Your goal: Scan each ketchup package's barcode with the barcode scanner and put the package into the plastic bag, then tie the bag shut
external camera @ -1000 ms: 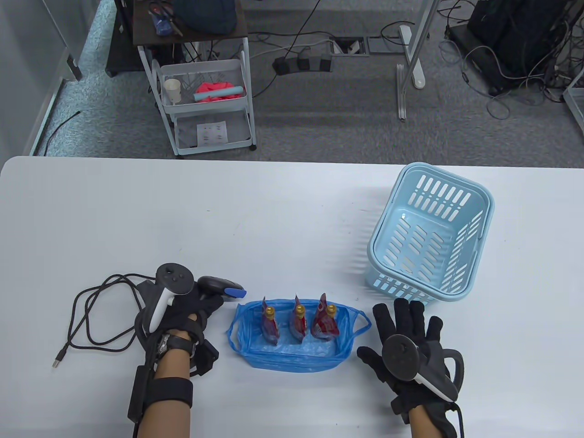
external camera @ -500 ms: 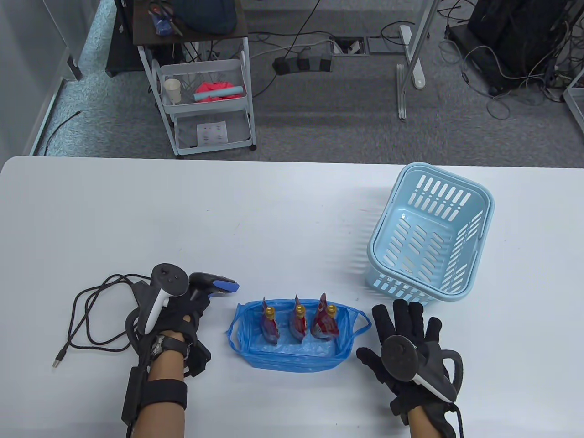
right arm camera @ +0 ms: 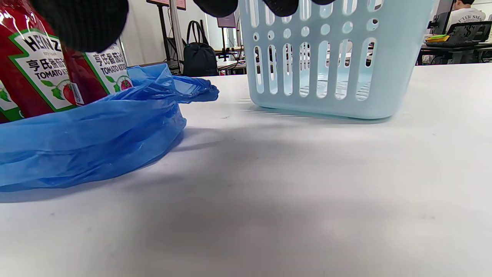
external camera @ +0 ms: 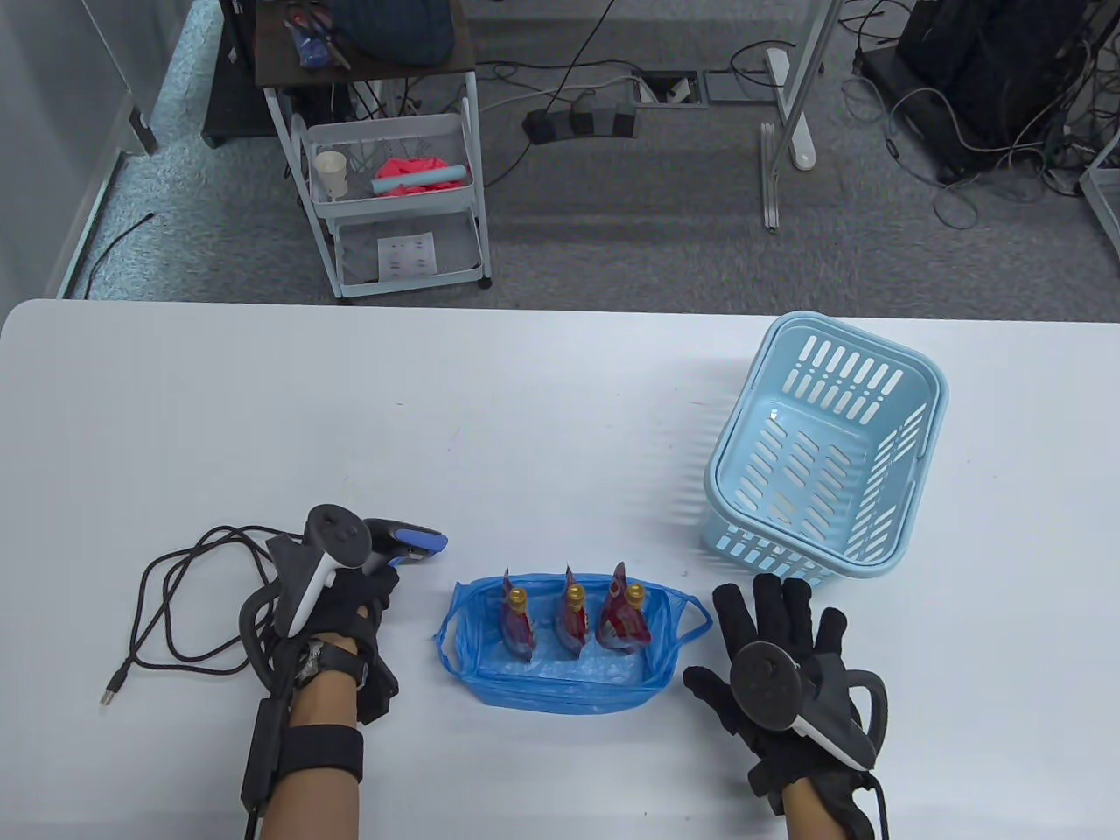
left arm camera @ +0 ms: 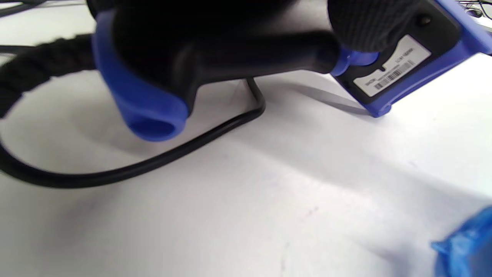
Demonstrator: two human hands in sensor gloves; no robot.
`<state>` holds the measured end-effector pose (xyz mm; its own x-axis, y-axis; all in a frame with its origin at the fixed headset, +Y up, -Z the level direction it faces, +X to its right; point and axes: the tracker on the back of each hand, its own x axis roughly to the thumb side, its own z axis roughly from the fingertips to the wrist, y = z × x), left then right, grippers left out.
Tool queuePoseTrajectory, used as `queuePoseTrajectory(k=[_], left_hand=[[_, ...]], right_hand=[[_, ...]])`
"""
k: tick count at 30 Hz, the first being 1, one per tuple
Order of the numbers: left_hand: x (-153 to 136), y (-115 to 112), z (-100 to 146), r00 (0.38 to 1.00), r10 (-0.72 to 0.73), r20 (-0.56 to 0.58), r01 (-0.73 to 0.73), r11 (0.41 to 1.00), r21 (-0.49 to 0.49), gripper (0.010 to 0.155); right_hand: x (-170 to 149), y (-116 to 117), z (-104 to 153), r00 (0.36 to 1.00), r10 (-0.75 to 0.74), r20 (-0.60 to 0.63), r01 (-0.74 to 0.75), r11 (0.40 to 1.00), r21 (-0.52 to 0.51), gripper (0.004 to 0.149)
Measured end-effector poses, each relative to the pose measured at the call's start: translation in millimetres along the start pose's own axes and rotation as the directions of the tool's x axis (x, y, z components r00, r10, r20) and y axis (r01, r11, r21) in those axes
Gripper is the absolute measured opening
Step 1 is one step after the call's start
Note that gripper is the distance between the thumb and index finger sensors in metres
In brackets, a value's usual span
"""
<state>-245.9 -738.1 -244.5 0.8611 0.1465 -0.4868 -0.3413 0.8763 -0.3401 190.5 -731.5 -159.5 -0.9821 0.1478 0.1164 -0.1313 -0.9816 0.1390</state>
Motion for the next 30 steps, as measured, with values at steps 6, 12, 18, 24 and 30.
queuePoseTrajectory(k=[6, 12, 18, 24, 30], left_hand=[[2.1, 0.8, 2.5, 1.0, -0.014, 0.005, 0.014, 1.0, 0.015, 0.079], [0.7, 0.5, 1.9, 1.0, -0.016, 0.005, 0.016, 1.0, 0.016, 0.079], [-5.3, -0.6, -0.3, 1.0, -0.022, -0.004, 0.022, 1.0, 0.017, 0.078], [-10.9, 1.1, 0.4, 0.999, -0.032, -0.007, 0.032, 0.999, 0.023, 0.077], [-7.7, 12.1, 7.2, 0.999, -0.032, 0.04, 0.03, 0.997, 0.072, 0.076]], right_hand=[[0.3, 0.1, -0.6, 1.0, -0.007, 0.003, 0.007, 1.0, 0.008, 0.088], [0.2, -0.3, -0.4, 1.0, -0.004, 0.004, 0.004, 1.0, 0.006, 0.088], [0.1, -0.1, -0.2, 1.0, -0.008, 0.002, 0.008, 1.0, 0.011, 0.088], [0.5, -0.2, -0.1, 1.0, -0.005, 0.0, 0.005, 1.0, 0.014, 0.088], [0.8, -0.4, 0.1, 1.0, 0.001, 0.0, -0.001, 1.0, 0.014, 0.088]])
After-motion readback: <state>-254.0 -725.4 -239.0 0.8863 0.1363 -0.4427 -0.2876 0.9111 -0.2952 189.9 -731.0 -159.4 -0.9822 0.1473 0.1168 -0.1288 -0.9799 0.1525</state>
